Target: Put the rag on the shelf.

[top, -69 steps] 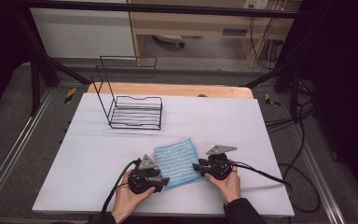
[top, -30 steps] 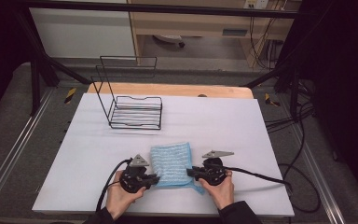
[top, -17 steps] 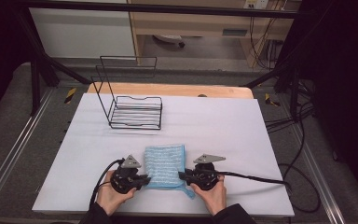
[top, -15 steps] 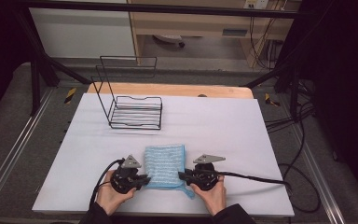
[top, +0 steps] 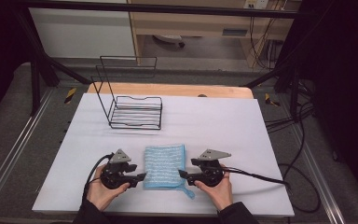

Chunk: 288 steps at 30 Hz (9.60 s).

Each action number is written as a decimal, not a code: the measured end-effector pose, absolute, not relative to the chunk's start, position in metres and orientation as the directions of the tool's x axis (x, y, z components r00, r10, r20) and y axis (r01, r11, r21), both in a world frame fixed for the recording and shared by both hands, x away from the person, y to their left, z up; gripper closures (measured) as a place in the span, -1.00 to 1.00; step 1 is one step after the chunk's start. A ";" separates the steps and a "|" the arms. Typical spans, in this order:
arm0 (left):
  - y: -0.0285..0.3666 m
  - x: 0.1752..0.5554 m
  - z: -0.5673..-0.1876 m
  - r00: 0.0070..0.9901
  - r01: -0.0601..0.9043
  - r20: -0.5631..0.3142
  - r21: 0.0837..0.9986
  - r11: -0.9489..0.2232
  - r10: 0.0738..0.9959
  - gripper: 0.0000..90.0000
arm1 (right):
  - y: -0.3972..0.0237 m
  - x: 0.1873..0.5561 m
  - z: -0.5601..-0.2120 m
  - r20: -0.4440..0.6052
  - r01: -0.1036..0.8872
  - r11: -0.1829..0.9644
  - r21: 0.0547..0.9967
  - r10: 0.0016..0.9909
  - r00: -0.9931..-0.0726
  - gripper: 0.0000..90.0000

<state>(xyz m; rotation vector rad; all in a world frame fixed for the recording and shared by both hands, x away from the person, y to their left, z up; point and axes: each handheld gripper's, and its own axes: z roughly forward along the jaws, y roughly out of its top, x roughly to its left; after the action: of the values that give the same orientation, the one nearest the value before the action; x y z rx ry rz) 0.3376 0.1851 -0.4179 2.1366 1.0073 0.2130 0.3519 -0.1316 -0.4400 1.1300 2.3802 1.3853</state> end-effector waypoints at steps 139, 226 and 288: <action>0.173 0.404 -0.396 0.672 0.487 -0.175 0.837 -0.251 0.719 0.85 | -0.127 0.407 -0.399 0.310 0.563 0.168 0.809 0.692 -0.652 0.82; 0.260 0.394 -0.230 0.584 0.060 -0.052 0.998 0.021 0.810 0.87 | -0.032 0.398 -0.234 -0.023 0.010 0.042 0.999 0.704 -0.710 0.83; 0.283 0.479 -0.138 0.473 -0.090 -0.053 0.990 0.108 0.879 0.87 | 0.013 0.493 -0.133 -0.101 -0.134 0.013 0.991 0.732 -0.674 0.83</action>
<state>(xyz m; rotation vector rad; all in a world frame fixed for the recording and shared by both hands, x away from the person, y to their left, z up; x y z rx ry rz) 0.4795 0.2833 -0.1377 1.2607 0.8053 0.8402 0.4930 0.0129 -0.1330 0.6192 1.6553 1.7325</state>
